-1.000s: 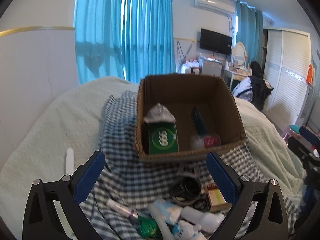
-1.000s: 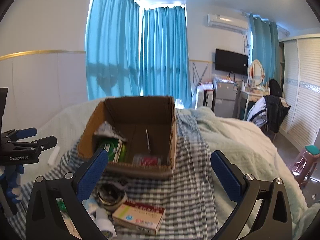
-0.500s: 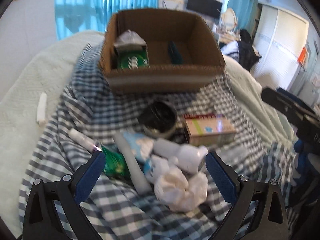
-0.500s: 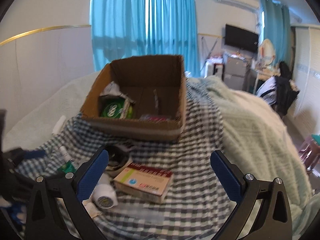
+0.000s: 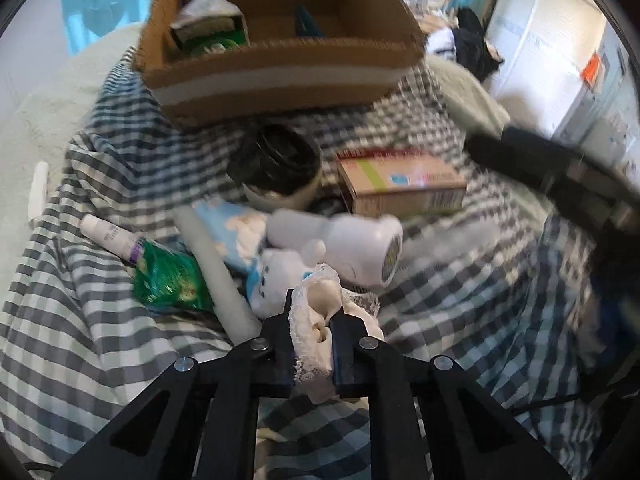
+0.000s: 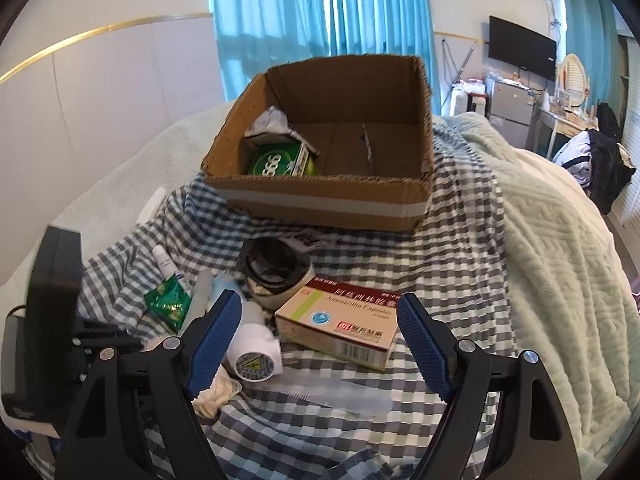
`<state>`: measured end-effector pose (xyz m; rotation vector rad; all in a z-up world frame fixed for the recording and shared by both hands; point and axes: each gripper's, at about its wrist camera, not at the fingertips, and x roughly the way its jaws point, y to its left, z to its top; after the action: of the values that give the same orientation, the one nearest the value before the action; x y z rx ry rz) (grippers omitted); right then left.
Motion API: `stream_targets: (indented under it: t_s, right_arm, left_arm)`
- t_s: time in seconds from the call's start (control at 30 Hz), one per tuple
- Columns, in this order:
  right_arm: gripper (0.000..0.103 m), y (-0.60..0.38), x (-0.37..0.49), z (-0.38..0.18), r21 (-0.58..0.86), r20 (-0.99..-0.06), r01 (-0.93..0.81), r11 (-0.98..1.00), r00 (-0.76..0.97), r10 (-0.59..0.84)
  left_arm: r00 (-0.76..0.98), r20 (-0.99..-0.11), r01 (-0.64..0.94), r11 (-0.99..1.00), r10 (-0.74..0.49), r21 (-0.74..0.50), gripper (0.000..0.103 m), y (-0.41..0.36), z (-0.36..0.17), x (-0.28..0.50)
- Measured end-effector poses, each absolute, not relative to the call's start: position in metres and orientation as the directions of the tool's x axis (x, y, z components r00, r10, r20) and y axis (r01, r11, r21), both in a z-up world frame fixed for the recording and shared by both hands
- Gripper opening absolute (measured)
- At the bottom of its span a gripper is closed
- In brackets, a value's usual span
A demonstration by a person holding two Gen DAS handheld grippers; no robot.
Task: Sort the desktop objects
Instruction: 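Grasp the white cloth with the left tool while the right grasps the white spray bottle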
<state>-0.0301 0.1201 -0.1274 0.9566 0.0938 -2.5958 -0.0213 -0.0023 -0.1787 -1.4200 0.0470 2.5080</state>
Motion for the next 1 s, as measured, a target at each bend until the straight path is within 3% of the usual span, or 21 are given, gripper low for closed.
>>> stream_targets:
  t_s: [0.47,0.57,0.6,1.0]
  right_arm:
    - [0.080,0.060,-0.059,-0.187,0.086,-0.815,0.540,-0.837,-0.445,-0.370]
    - [0.068,0.052,-0.064,-0.201,0.079,-0.847,0.555,-0.828,-0.400,-0.349]
    - [0.053,0.051,-0.066,-0.203,0.073,-0.853,0.552,-0.831,-0.397,-0.339]
    - [0.051,0.071,-0.038,-0.168,0.037,-0.785,0.503,-0.863,-0.520,-0.336]
  left_arm:
    - [-0.712,-0.700,-0.088,-0.996,0.051,0.017,0.011,-0.053,-0.127,-0.033]
    - [-0.724,-0.688,-0.088,-0.996,0.051,0.018,0.011,-0.055,-0.121,-0.032]
    - [-0.724,-0.687,-0.091,-0.996,0.056,0.015,0.011,-0.056,-0.121,-0.033]
    - [-0.790,-0.604,-0.133,-0.991,0.107,-0.002,0.011,-0.051,-0.091,-0.018]
